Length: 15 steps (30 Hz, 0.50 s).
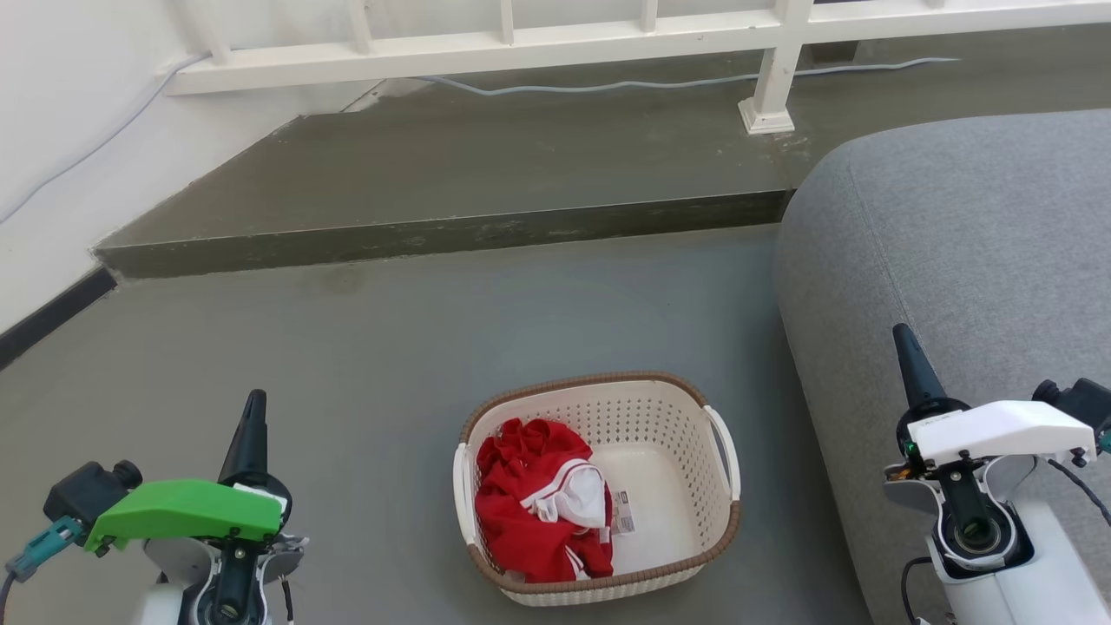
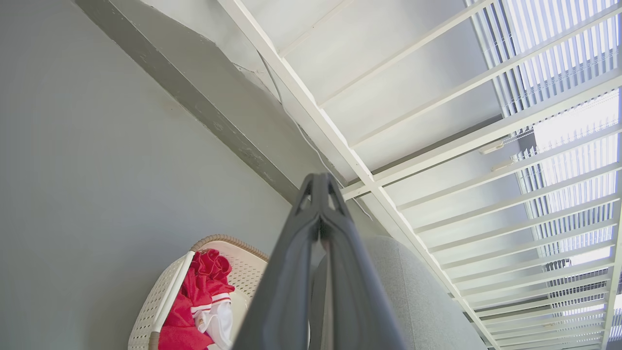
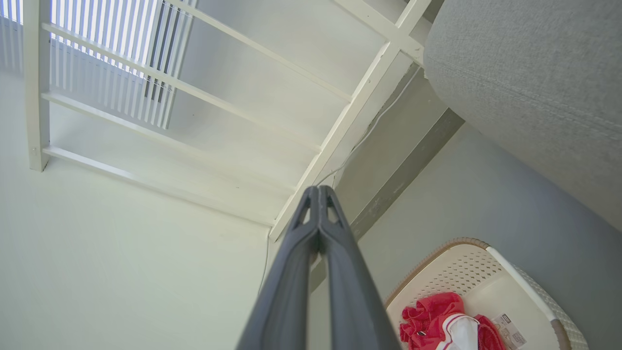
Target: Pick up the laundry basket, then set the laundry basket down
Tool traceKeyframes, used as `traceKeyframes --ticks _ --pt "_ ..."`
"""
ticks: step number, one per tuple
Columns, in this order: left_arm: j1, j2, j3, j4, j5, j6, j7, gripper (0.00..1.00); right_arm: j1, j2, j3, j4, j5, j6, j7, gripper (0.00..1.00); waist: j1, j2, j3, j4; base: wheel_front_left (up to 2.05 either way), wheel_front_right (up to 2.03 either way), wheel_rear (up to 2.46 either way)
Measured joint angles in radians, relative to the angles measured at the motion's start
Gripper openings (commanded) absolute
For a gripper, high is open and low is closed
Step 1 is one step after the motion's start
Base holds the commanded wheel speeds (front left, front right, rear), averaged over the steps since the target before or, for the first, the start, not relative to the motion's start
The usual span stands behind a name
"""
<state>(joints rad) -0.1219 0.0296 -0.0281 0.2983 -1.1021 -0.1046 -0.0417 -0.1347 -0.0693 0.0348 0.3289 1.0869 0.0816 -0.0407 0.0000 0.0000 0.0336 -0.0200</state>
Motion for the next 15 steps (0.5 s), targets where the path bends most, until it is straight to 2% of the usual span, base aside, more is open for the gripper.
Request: traceKeyframes --ticks 15 --pt "0.005 0.0 0.038 -0.008 -0.175 -0.008 0.054 0.0 0.017 0.008 -0.062 -0.015 0.182 0.014 0.053 0.0 0.0 0.0 -0.011 0.007 0.0 0.0 0.0"
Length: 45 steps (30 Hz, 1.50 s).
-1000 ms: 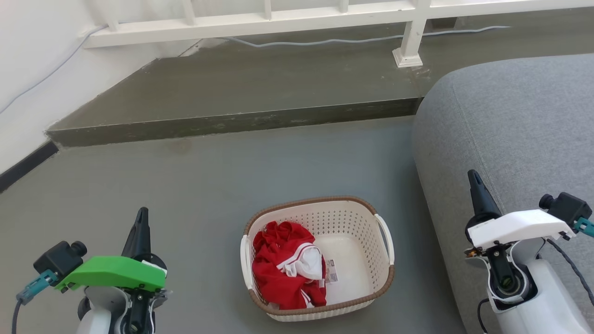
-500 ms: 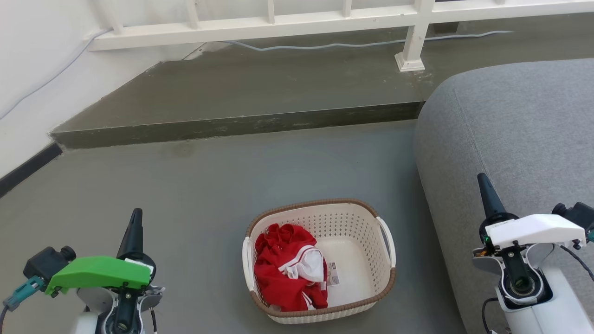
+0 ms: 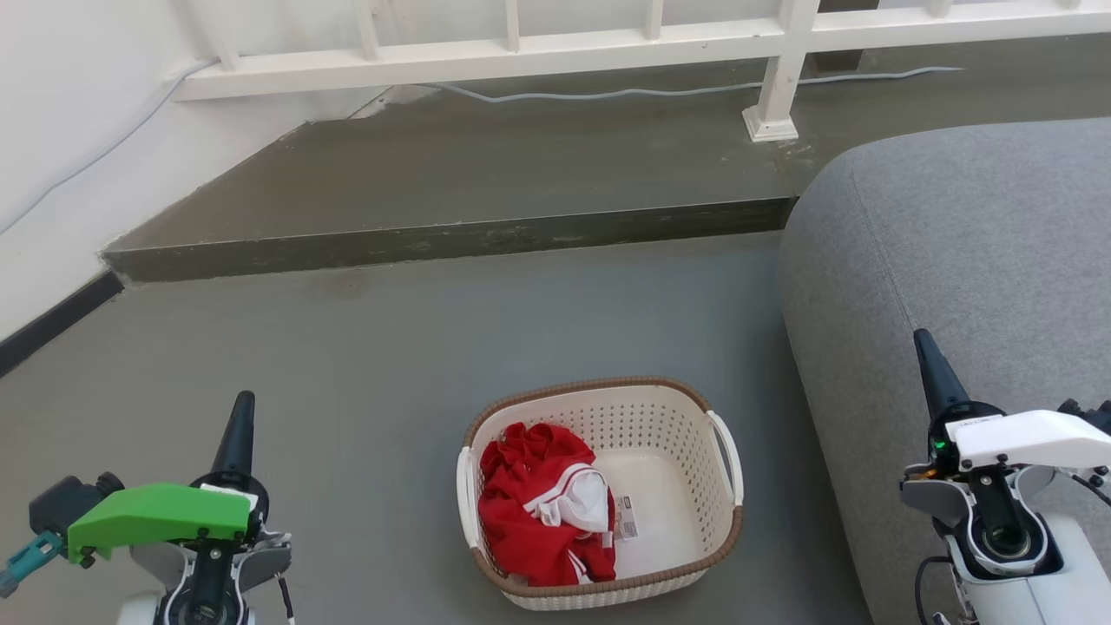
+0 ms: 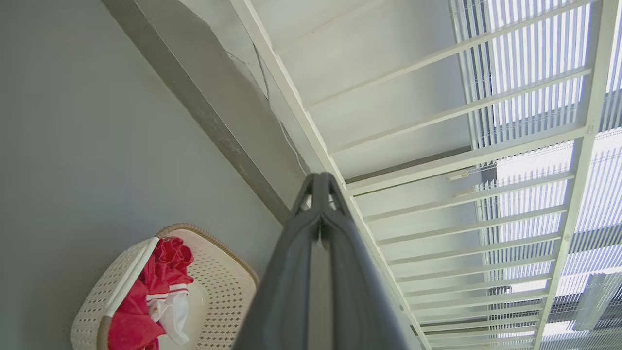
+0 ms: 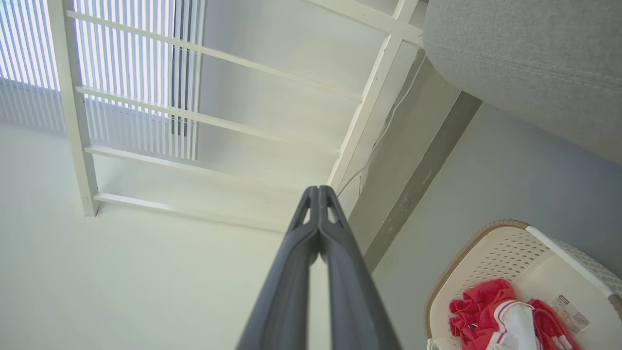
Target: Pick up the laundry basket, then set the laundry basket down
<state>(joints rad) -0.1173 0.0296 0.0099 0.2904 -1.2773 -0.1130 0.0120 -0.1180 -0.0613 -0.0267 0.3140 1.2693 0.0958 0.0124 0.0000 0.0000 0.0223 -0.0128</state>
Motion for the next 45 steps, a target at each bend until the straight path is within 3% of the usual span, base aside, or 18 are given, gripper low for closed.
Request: traceKeyframes --ticks 26,45 --pt "0.016 0.0 0.068 -0.009 -0.315 -0.01 0.098 0.0 0.025 0.021 -0.106 -0.026 0.326 0.02 0.095 0.0 0.0 0.0 -0.02 0.013 0.0 0.0 0.0" --pt "0.016 0.0 0.072 -0.01 -0.323 -0.01 0.099 0.0 0.025 0.022 -0.108 -0.028 0.332 0.022 0.096 0.0 0.0 0.0 -0.02 0.013 0.0 0.0 0.0"
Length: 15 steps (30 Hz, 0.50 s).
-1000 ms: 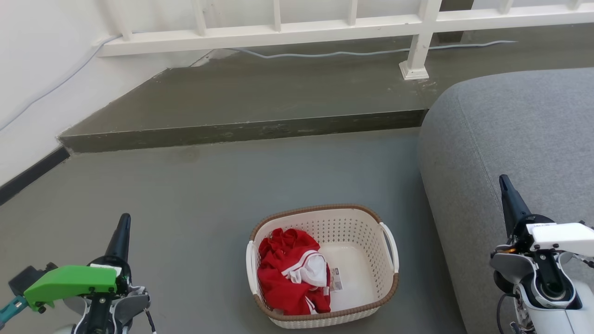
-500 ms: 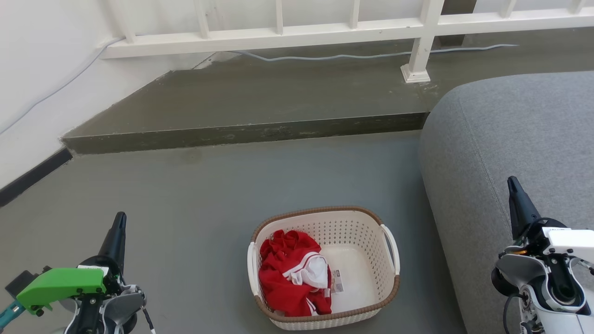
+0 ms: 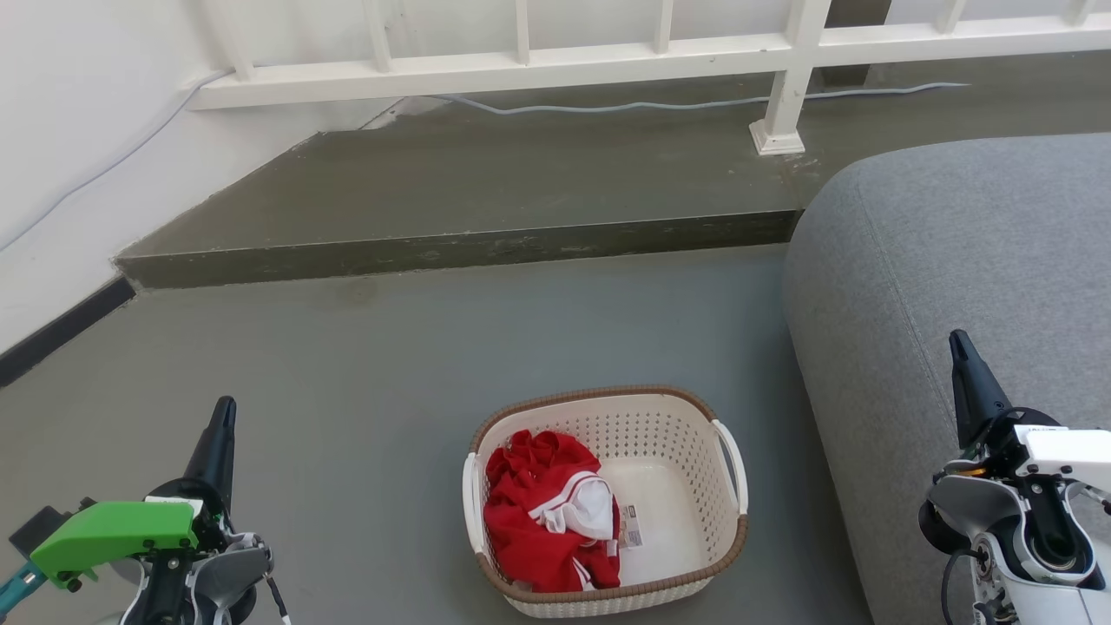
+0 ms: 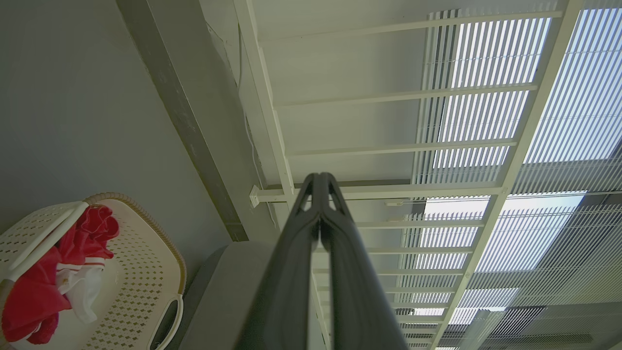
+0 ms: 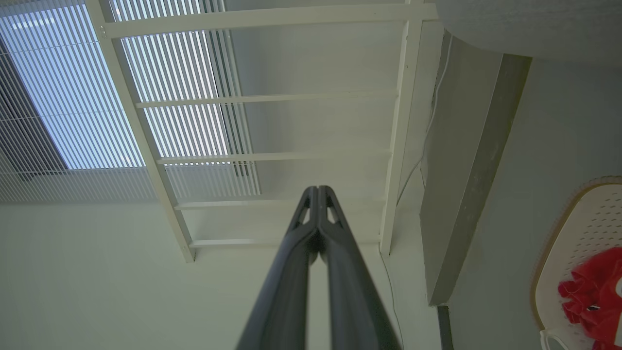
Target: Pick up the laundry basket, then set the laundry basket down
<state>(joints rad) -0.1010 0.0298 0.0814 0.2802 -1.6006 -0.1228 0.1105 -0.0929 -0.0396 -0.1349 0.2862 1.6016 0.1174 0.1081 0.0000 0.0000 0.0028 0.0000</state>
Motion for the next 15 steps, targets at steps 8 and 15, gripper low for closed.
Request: traceKeyframes --ticks 8,15 --pt "0.0 0.0 0.0 0.0 -0.003 0.0 0.0 0.0 0.0 0.0 0.0 0.0 0.0 0.0 0.0 0.0 0.0 0.0 0.0 0.0 0.0 0.0 0.0" --pt "0.0 0.0 0.0 -0.001 -0.003 0.0 0.0 0.0 0.0 0.0 0.0 -0.001 0.0 0.0 0.0 0.0 0.0 0.0 0.0 0.0 0.0 0.0 0.0"
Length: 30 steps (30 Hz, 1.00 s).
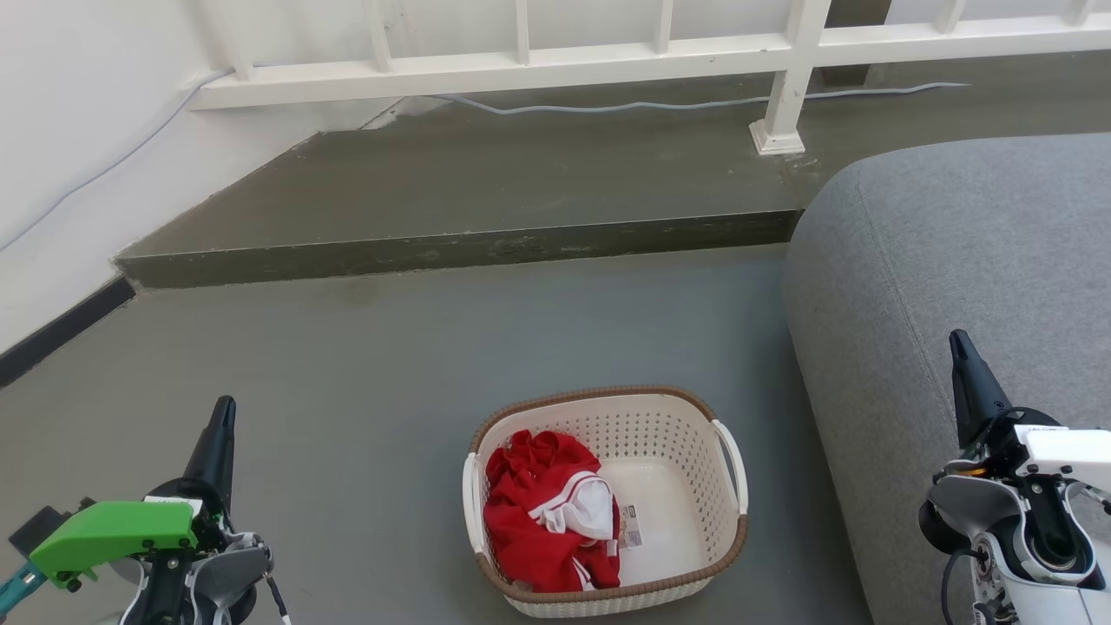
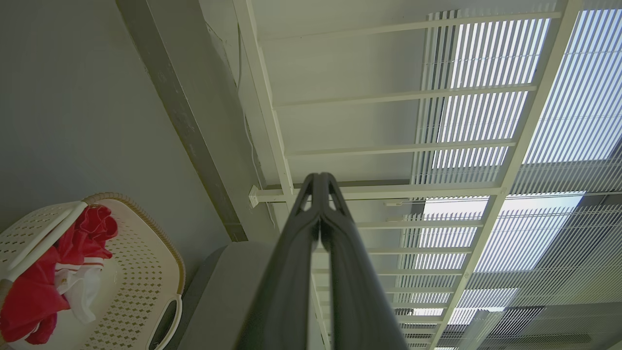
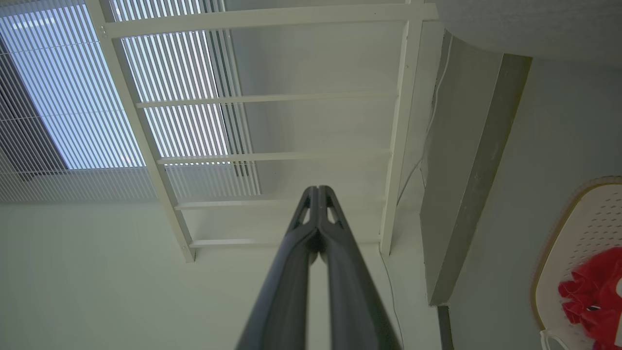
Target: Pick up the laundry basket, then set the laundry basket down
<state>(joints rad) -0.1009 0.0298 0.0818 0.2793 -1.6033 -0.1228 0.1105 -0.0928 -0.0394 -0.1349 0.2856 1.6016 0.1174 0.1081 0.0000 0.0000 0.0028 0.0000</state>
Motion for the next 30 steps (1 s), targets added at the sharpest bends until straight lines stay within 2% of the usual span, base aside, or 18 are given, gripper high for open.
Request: traceKeyframes --ticks 30 --pt "0.0 0.0 0.0 -0.001 0.0 0.0 0.0 0.0 0.0 0.0 0.0 -0.002 0.0 0.0 0.0 0.0 0.0 0.0 0.0 0.0 0.0 0.0 0.0"
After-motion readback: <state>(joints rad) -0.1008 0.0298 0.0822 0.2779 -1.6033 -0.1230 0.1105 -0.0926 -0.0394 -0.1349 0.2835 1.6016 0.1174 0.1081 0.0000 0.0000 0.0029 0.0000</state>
